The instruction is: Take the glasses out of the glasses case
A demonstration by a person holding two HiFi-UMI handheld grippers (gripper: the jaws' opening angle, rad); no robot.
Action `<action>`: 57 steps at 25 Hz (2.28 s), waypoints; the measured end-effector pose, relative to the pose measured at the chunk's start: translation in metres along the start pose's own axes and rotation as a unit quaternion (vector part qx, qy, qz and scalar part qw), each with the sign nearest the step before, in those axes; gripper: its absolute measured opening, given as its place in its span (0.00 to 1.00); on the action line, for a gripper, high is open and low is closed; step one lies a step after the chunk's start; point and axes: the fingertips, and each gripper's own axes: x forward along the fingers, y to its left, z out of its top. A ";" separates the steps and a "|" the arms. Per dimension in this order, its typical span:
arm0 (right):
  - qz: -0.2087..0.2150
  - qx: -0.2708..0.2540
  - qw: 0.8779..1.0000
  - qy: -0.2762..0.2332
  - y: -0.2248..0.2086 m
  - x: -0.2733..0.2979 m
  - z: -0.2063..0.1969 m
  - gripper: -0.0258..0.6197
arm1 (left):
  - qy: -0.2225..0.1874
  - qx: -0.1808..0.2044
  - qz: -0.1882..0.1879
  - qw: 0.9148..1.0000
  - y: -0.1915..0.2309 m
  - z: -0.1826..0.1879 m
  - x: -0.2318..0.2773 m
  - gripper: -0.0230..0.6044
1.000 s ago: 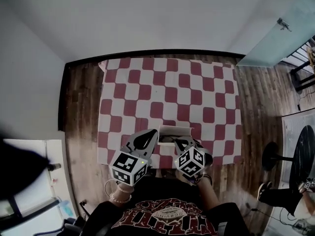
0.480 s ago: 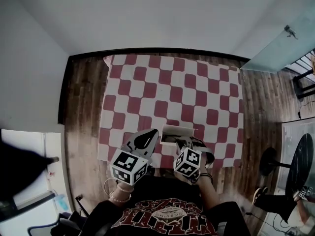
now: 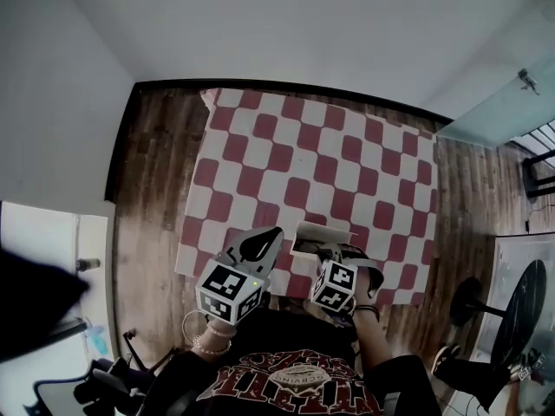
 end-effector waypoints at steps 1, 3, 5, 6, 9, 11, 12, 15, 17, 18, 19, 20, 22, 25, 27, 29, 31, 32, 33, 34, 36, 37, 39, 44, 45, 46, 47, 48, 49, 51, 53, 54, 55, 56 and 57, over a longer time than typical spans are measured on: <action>0.001 -0.004 1.000 0.004 0.000 0.001 -0.001 0.08 | 0.000 -0.002 0.002 1.000 0.002 -0.001 -0.001 0.05; 0.002 -0.007 1.000 0.010 0.000 0.002 -0.003 0.08 | -0.001 -0.005 0.006 1.000 0.005 -0.002 -0.003 0.05; 0.001 -0.009 1.000 0.015 -0.002 0.003 -0.005 0.10 | -0.003 -0.006 0.008 1.000 0.008 -0.001 -0.005 0.05; 0.001 -0.011 1.000 0.018 -0.003 0.004 -0.005 0.11 | -0.004 -0.006 0.009 1.000 0.009 -0.001 -0.006 0.05; 0.003 -0.015 1.000 0.027 -0.005 0.006 -0.004 0.14 | -0.005 -0.012 0.010 1.000 0.011 -0.003 -0.007 0.05; 0.008 -0.017 0.999 0.036 -0.005 0.008 -0.004 0.14 | -0.006 -0.016 0.010 1.000 0.012 -0.004 -0.007 0.05; 0.011 -0.018 0.999 0.041 -0.004 0.009 -0.005 0.14 | -0.007 -0.017 0.011 1.000 0.012 -0.004 -0.008 0.05; 0.020 -0.020 0.998 0.051 -0.005 0.009 -0.003 0.14 | -0.009 -0.021 0.012 1.000 0.015 -0.005 -0.009 0.05; 0.026 -0.024 0.998 0.056 -0.005 0.008 0.000 0.14 | -0.010 -0.023 0.015 1.000 0.017 -0.006 -0.011 0.05; 0.029 -0.027 0.997 0.059 -0.005 0.008 0.000 0.13 | -0.011 -0.024 0.016 1.000 0.018 -0.006 -0.012 0.05; 0.031 -0.031 0.997 0.062 -0.005 0.009 0.000 0.13 | -0.012 -0.025 0.017 0.999 0.019 -0.007 -0.013 0.05; 0.034 -0.035 0.997 0.066 -0.004 0.009 -0.001 0.12 | -0.013 -0.026 0.019 0.999 0.020 -0.007 -0.013 0.05; 0.035 -0.040 0.996 0.071 -0.004 0.010 -0.001 0.12 | -0.014 -0.027 0.019 0.999 0.021 -0.007 -0.014 0.05; 0.031 -0.036 0.997 0.068 -0.004 0.008 -0.001 0.11 | -0.016 -0.028 0.019 0.999 0.021 -0.006 -0.014 0.05; 0.027 -0.033 0.997 0.065 -0.005 0.007 -0.002 0.10 | -0.016 -0.027 0.018 0.999 0.021 -0.006 -0.014 0.05; 0.022 -0.033 0.997 0.065 -0.006 0.006 -0.003 0.10 | -0.015 -0.027 0.017 0.999 0.020 -0.006 -0.014 0.05; 0.019 -0.031 0.997 0.063 -0.007 0.005 -0.004 0.09 | -0.015 -0.027 0.014 0.999 0.019 -0.006 -0.013 0.05; 0.019 -0.029 0.998 0.061 -0.007 0.005 -0.004 0.09 | -0.015 -0.028 0.013 0.999 0.018 -0.006 -0.013 0.05; 0.019 -0.027 0.998 0.059 -0.007 0.004 -0.004 0.09 | -0.016 -0.029 0.011 0.999 0.017 -0.007 -0.012 0.05; 0.019 -0.026 0.998 0.057 -0.007 0.003 -0.004 0.09 | -0.016 -0.030 0.009 0.999 0.016 -0.007 -0.012 0.05; 0.020 -0.021 0.998 0.053 -0.007 0.002 -0.004 0.09 | -0.015 -0.030 0.007 0.999 0.015 -0.007 -0.012 0.05; 0.022 -0.018 0.998 0.051 -0.007 0.001 -0.004 0.09 | -0.014 -0.029 0.006 0.999 0.014 -0.008 -0.012 0.05; 0.024 -0.013 0.999 0.047 -0.006 0.000 -0.004 0.09 | -0.013 -0.030 0.004 0.999 0.014 -0.008 -0.012 0.05; 0.017 -0.010 0.999 0.046 -0.007 -0.001 -0.006 0.09 | -0.012 -0.032 0.001 0.999 0.012 -0.009 -0.012 0.05; 0.017 -0.009 0.999 0.046 -0.007 -0.002 -0.007 0.09 | -0.012 -0.031 0.000 0.999 0.011 -0.009 -0.012 0.05; 0.016 -0.008 0.999 0.045 -0.007 -0.003 -0.007 0.09 | -0.011 -0.030 0.000 0.999 0.010 -0.009 -0.012 0.05; 0.016 -0.008 0.999 0.044 -0.007 -0.003 -0.007 0.09 | -0.011 -0.029 -0.001 1.000 0.010 -0.009 -0.012 0.05; 0.016 -0.008 0.999 0.043 -0.007 -0.004 -0.006 0.09 | -0.011 -0.029 -0.001 1.000 0.010 -0.009 -0.012 0.05; 0.015 -0.009 0.999 0.042 -0.008 -0.005 -0.006 0.09 | -0.010 -0.029 -0.002 1.000 0.010 -0.010 -0.012 0.05; 0.015 -0.009 0.999 0.041 -0.008 -0.006 -0.005 0.09 | -0.011 -0.034 -0.005 0.999 0.009 -0.011 -0.012 0.05; 0.015 -0.008 0.999 0.041 -0.008 -0.007 -0.005 0.09 | -0.011 -0.039 -0.007 0.999 0.009 -0.012 -0.011 0.05; 0.014 -0.008 0.999 0.041 -0.008 -0.007 -0.006 0.09 | -0.011 -0.040 -0.007 0.999 0.008 -0.013 -0.010 0.05; 0.013 -0.008 0.999 0.041 -0.009 -0.007 -0.006 0.09 | -0.010 -0.040 -0.007 0.999 0.009 -0.014 -0.009 0.05; 0.011 -0.008 0.999 0.040 -0.011 -0.008 -0.006 0.09 | -0.008 -0.040 -0.007 0.999 0.009 -0.015 -0.009 0.05; 0.009 -0.007 0.999 0.039 -0.012 -0.008 -0.006 0.09 | -0.007 -0.040 -0.008 0.999 0.009 -0.016 -0.008 0.05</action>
